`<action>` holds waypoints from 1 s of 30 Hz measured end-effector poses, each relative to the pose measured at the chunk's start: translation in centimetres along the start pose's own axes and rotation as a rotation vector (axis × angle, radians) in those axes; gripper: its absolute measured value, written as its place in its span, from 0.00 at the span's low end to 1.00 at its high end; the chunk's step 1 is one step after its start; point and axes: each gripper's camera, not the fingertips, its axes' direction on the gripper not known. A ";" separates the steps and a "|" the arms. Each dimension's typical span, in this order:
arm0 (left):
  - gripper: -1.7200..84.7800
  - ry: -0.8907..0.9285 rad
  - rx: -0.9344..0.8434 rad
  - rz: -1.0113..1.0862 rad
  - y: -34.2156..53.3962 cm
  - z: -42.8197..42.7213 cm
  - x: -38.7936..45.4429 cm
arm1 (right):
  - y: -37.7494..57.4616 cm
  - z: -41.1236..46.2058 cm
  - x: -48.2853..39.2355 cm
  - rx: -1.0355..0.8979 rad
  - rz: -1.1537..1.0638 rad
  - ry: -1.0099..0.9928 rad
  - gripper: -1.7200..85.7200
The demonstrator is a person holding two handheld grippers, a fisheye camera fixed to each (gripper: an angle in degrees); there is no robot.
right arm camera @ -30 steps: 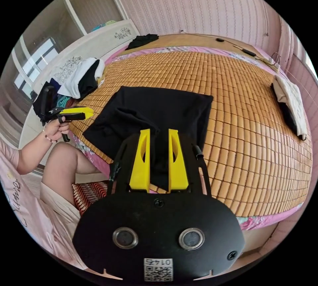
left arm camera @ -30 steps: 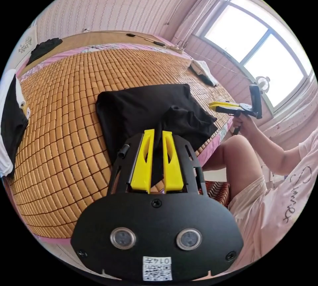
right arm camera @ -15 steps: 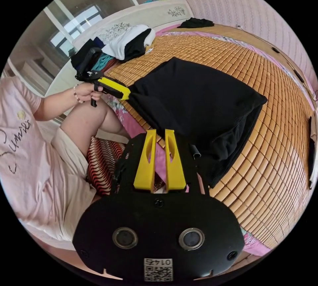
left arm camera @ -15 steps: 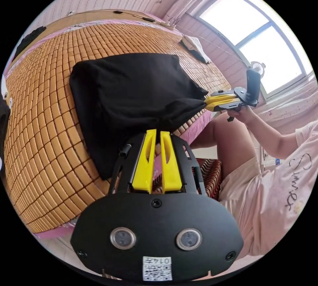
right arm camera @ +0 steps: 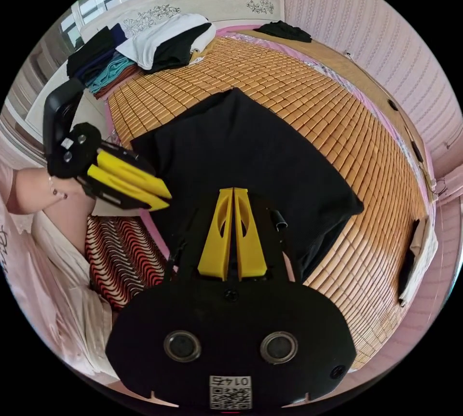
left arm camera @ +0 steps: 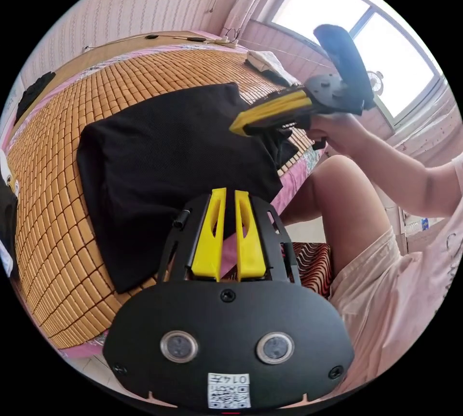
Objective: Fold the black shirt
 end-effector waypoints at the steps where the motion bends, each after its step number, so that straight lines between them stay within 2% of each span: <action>1: 0.06 -0.013 -0.019 0.010 0.1 1.4 0.6 | -2.6 1.1 0.4 -0.028 0.004 0.036 0.02; 3: 0.06 -0.044 -0.049 0.026 0.8 3.2 1.5 | -6.1 2.9 1.2 -0.062 0.023 0.072 0.02; 4: 0.05 -0.076 -0.028 0.061 1.7 3.8 2.2 | -8.0 4.8 1.7 -0.125 0.030 0.074 0.02; 5: 0.04 -0.103 -0.001 0.092 2.6 4.0 2.9 | -9.3 7.8 1.9 -0.276 0.009 0.054 0.01; 7: 0.02 -0.107 0.017 0.110 3.7 4.4 3.5 | -10.5 8.1 2.2 -0.234 0.017 0.040 0.01; 10: 0.01 -0.099 0.013 0.133 4.6 4.9 4.0 | -13.8 8.7 2.6 -0.384 -0.039 -0.031 0.01; 13: 0.01 -0.073 0.017 0.133 5.3 5.4 4.0 | -17.2 8.4 3.9 -0.337 0.004 0.063 0.01; 15: 0.01 -0.065 0.009 0.139 5.7 5.7 4.2 | -18.3 11.3 4.7 -0.429 0.035 0.056 0.01; 16: 0.01 -0.070 0.001 0.147 5.9 5.9 4.5 | -18.9 11.8 4.9 -0.384 0.058 0.062 0.01; 20: 0.01 -0.115 -0.003 0.159 6.7 6.6 5.9 | -22.0 14.0 3.8 -0.611 -0.078 0.098 0.01; 23: 0.01 -0.110 -0.017 0.153 7.1 6.9 6.2 | -23.2 15.3 3.5 -0.716 -0.085 0.115 0.01; 27: 0.01 -0.071 -0.020 0.128 7.5 7.1 6.1 | -23.3 16.1 3.6 -0.775 -0.126 0.091 0.01; 30: 0.01 -0.057 -0.004 0.111 8.3 7.4 6.2 | -21.9 15.9 3.4 -0.716 -0.120 0.125 0.01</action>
